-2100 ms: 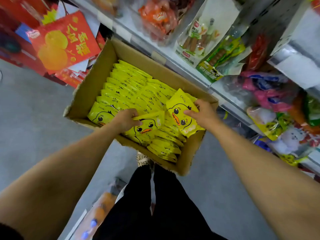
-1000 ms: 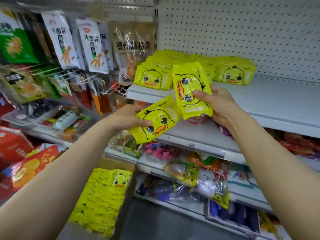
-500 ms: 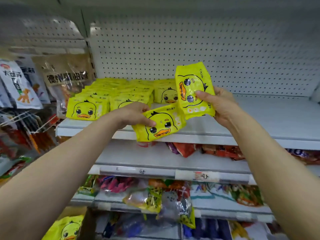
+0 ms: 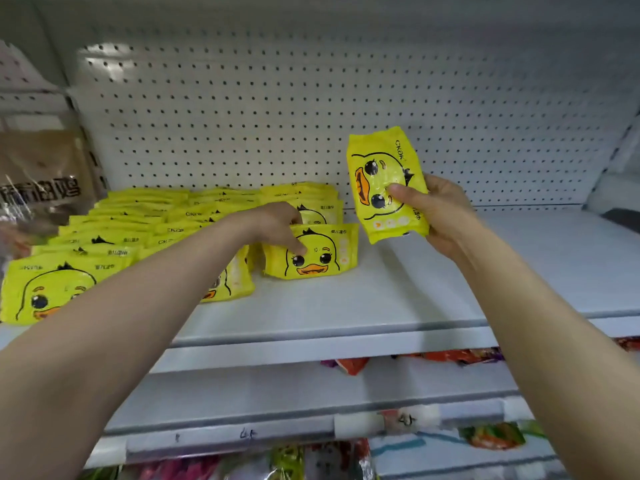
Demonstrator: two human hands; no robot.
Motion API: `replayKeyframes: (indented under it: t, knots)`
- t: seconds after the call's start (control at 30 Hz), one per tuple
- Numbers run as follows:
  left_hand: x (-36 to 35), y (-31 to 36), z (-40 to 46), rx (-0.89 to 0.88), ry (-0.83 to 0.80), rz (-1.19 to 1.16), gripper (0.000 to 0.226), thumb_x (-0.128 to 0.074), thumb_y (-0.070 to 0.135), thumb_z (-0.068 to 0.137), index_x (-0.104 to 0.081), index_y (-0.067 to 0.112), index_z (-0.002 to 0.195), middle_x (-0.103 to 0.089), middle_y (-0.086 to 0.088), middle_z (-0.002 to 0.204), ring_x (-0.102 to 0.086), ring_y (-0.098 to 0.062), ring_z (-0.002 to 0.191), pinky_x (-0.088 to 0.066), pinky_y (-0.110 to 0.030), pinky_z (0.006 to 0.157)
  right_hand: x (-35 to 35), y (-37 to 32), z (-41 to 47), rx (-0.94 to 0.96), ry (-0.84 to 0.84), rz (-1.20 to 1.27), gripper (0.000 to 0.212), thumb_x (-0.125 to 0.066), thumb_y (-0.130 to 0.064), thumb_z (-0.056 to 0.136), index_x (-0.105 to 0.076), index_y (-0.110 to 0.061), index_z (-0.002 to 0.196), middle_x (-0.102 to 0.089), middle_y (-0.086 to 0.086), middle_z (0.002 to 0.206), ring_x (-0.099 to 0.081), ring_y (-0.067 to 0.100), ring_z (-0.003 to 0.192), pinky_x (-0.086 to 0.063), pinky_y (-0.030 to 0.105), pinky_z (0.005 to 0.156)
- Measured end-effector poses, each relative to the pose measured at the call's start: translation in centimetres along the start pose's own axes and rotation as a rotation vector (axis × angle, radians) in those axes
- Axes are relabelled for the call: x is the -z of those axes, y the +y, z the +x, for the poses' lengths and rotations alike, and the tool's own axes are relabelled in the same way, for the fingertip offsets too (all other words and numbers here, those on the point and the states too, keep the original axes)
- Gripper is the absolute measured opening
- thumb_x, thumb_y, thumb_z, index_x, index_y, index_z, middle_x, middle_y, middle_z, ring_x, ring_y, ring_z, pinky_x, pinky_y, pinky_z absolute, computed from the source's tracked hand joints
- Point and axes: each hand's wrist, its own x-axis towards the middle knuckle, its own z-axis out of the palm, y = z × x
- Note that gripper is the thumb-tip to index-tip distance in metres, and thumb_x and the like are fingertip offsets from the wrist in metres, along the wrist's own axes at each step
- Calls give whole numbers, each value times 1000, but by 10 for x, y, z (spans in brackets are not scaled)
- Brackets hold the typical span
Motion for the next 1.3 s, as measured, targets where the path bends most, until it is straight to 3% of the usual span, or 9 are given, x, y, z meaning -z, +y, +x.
replayKeyframes:
  t: [0.13,0.4,0.57,0.77,0.97,1.13,1.3]
  knots:
    - [-1,-14,25,-30,27,47,70,-77,39,78,-48,17,137,-50,-2,140,-49,-24,124,-43,-31,97,1,10,20,-7,20,25,40,-78,-9,73,-68,-4,111,-75,13,102,-74,28,87,-60,38,67]
    - [-3,-32,49,-60,219,88,63,-84,30,70,-52,17,123,-54,-5,123,-49,-24,115,-39,-27,82,4,18,40,-28,-1,10,40,-77,-10,73,-68,-4,112,-75,12,101,-74,27,85,-59,35,64]
    - [-8,-39,54,-57,288,52,61,-87,29,65,-51,18,113,-47,3,106,-49,-21,108,-42,-30,82,5,15,47,-37,-19,5,34,-75,-6,79,-67,-5,112,-75,11,101,-74,24,83,-58,31,61]
    - [-11,-37,51,-34,397,200,61,-85,37,65,-52,16,111,-51,-4,112,-43,-24,111,-42,-36,87,12,14,52,-51,-40,-19,37,-75,-6,80,-67,-3,115,-75,11,102,-74,24,84,-59,32,64]
    - [-13,-33,47,17,389,194,62,-83,41,67,-52,17,114,-51,-3,113,-43,-24,113,-44,-38,86,15,12,56,-68,-54,-66,39,-76,-7,79,-66,-3,117,-75,12,103,-74,25,85,-59,33,65]
    - [-12,-33,45,34,379,189,64,-82,41,69,-51,18,119,-51,-3,117,-42,-23,115,-44,-37,87,14,8,62,-45,-67,-244,32,-81,-11,76,-71,-12,107,-76,8,99,-73,26,86,-60,40,76]
    - [-8,-42,38,20,375,130,62,-79,43,73,-51,19,123,-51,-3,120,-42,-23,118,-41,-36,93,10,1,69,12,-139,-505,27,-82,-9,75,-70,-19,97,-75,-3,87,-72,10,69,-56,24,57]
